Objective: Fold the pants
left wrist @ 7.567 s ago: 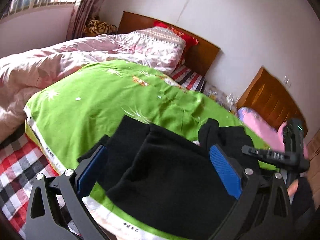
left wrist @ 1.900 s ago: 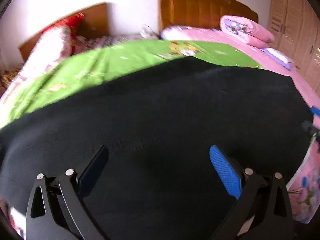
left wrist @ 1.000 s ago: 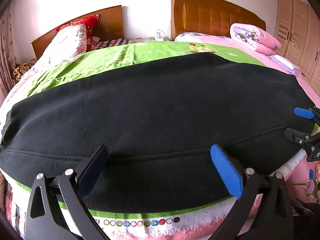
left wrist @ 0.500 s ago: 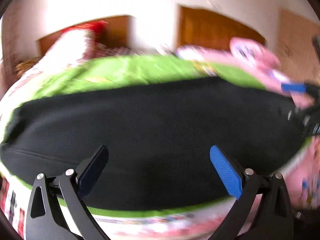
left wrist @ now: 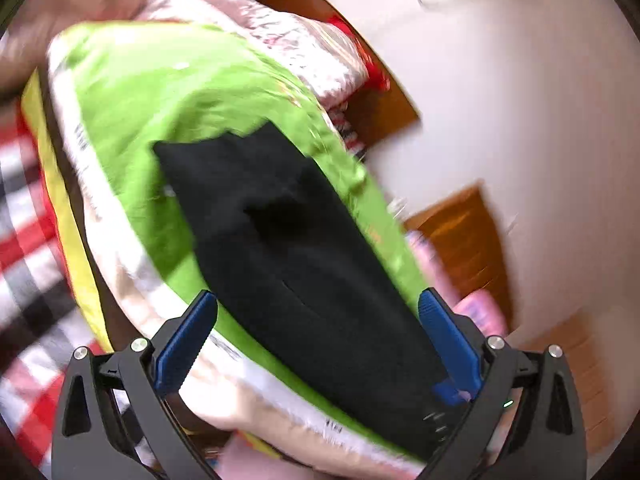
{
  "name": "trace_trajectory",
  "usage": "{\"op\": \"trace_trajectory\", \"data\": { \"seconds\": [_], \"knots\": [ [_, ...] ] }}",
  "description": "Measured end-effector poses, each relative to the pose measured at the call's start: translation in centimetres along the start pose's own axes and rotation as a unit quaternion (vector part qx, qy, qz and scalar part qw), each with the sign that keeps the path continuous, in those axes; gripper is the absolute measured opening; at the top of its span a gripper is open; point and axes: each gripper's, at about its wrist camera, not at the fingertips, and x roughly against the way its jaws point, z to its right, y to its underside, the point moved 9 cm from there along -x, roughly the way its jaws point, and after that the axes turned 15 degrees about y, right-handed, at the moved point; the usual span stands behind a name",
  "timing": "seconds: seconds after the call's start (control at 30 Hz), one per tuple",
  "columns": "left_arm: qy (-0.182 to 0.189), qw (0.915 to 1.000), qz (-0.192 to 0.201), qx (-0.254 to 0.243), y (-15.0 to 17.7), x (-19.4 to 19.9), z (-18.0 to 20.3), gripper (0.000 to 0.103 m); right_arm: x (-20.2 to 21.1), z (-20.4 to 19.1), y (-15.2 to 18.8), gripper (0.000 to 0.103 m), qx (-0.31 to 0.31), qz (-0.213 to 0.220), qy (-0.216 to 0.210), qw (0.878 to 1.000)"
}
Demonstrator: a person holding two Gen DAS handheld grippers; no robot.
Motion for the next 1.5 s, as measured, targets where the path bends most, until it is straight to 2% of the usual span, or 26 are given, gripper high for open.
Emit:
{"op": "trace_trajectory", "data": {
  "seconds": [0.07,0.13,0.23,0.33,0.57,0.6,0.63,0.67,0.73,0.77,0.83,0.9,1.0,1.07,1.17,1.23,1.3,1.37,1.4,1.47,1.5],
  "knots": [
    [-0.006,0.9997,0.014,0.022,-0.6,0.5,-1.7,0.099,-0.5,0.5,0.2,0.099,-0.020,-0.015,-0.010,1.000],
    [0.001,0.9996,0.008,0.027,-0.6,0.2,-2.5,0.096,-0.8,0.8,0.3,0.099,-0.035,-0.026,-0.023,0.999],
    [0.013,0.9993,-0.004,0.035,-0.5,-0.7,-3.1,0.094,-0.9,0.8,0.3,0.099,-0.033,-0.025,-0.018,0.999],
    [-0.001,0.9993,-0.008,0.036,-1.0,-2.1,-3.9,0.090,-1.0,0.8,0.2,0.099,-0.034,-0.025,-0.020,0.999],
    [0.012,0.9985,-0.014,0.051,-1.9,-4.6,-5.6,0.087,-1.1,1.0,0.2,0.099,-0.035,-0.023,-0.021,0.999],
    [0.016,0.9985,-0.008,0.052,-1.7,-4.5,-5.6,0.083,-1.1,1.0,0.2,0.099,-0.035,-0.023,-0.021,0.999],
    [0.011,0.9990,-0.003,0.044,-1.9,-4.4,-5.7,0.056,-1.1,1.0,0.2,0.099,-0.035,-0.023,-0.021,0.999],
    [-0.007,0.9993,-0.003,0.036,-2.0,-4.1,-6.0,0.036,-1.0,1.1,0.2,0.099,-0.035,-0.024,-0.019,0.999],
    [-0.008,0.9996,-0.002,0.028,-2.0,-3.7,-5.9,0.032,-0.4,0.8,-0.4,0.099,-0.032,-0.019,-0.014,0.999],
    [-0.012,0.9997,-0.001,0.021,-1.9,-3.6,-5.7,0.031,0.2,0.2,-1.2,0.099,-0.029,-0.010,-0.026,0.999],
    [-0.039,0.9992,0.005,-0.007,-1.7,-3.2,-5.0,0.030,1.4,-1.4,-2.8,0.099,-0.018,0.009,-0.052,0.998],
    [-0.064,0.9969,0.017,-0.043,-1.8,-2.6,-3.2,0.030,1.9,-3.1,-4.3,0.099,0.007,0.024,-0.054,0.998],
    [-0.103,0.9841,0.030,-0.142,-1.8,-2.3,1.7,0.030,1.0,-6.4,-5.4,0.099,0.061,0.017,-0.062,0.996],
    [-0.112,0.9761,0.028,-0.185,-1.7,-2.8,4.5,0.029,-1.6,-8.3,-4.1,0.099,0.093,-0.039,-0.064,0.993],
    [-0.106,0.9654,0.022,-0.237,-1.0,-3.9,9.0,0.029,-2.2,-7.9,-4.2,0.099,0.069,-0.036,-0.085,0.993],
    [-0.098,0.9581,0.013,-0.269,-0.1,-5.5,12.2,0.029,-1.6,-6.6,-4.3,0.099,0.054,-0.030,-0.064,0.996],
    [-0.086,0.9494,0.001,-0.302,1.4,-7.3,15.1,0.029,0.7,-3.5,-5.0,0.099,-0.005,0.012,-0.057,0.998],
    [-0.075,0.9355,-0.016,-0.345,4.1,-9.8,18.4,0.029,2.8,0.7,-5.3,0.099,-0.080,0.047,-0.060,0.994],
    [-0.071,0.9283,-0.026,-0.364,5.6,-10.9,19.5,0.029,4.2,4.5,-5.1,0.099,-0.134,0.071,-0.047,0.987],
    [-0.065,0.9102,-0.055,-0.405,10.0,-13.1,21.7,0.030,6.0,9.9,-4.2,0.099,-0.199,0.093,-0.023,0.975],
    [-0.063,0.9022,-0.071,-0.421,12.1,-14.3,22.2,0.030,7.2,13.6,-3.1,0.099,-0.241,0.104,-0.006,0.965]
  ]
}}
